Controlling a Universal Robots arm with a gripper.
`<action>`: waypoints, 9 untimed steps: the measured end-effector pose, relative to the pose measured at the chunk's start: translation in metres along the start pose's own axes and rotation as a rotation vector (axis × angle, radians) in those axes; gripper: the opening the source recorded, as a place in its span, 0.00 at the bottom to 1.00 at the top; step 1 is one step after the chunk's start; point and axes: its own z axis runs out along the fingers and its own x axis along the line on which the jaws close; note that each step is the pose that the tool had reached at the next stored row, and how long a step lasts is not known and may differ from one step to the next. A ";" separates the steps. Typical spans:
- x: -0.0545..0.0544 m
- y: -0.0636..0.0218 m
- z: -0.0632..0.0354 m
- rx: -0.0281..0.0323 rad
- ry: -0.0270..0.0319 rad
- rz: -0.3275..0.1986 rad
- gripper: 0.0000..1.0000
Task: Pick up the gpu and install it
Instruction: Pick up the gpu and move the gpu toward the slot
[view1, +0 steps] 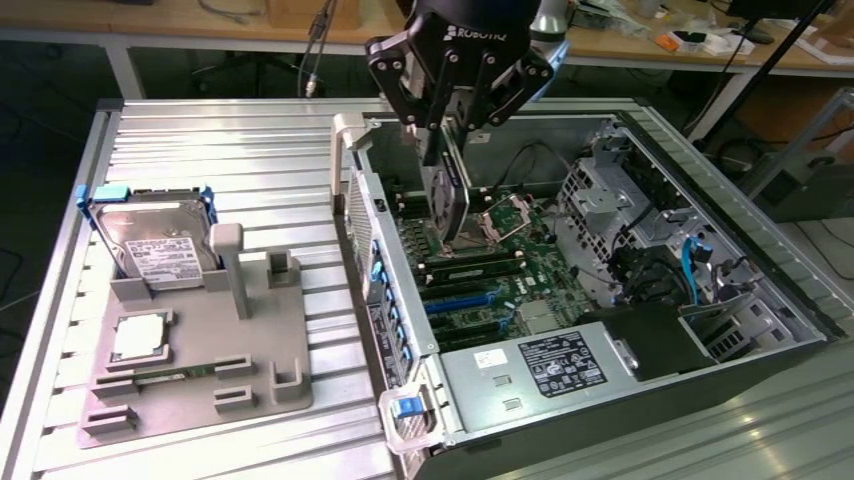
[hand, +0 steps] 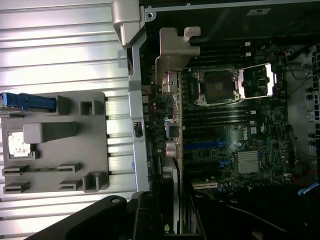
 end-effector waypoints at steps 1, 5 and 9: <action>-0.001 0.0001 0.0000 0.0001 0.0001 0.000 0.27; -0.004 0.0003 0.0001 0.0000 0.0000 0.000 0.27; -0.007 0.0006 0.0002 0.0000 0.0000 0.000 0.27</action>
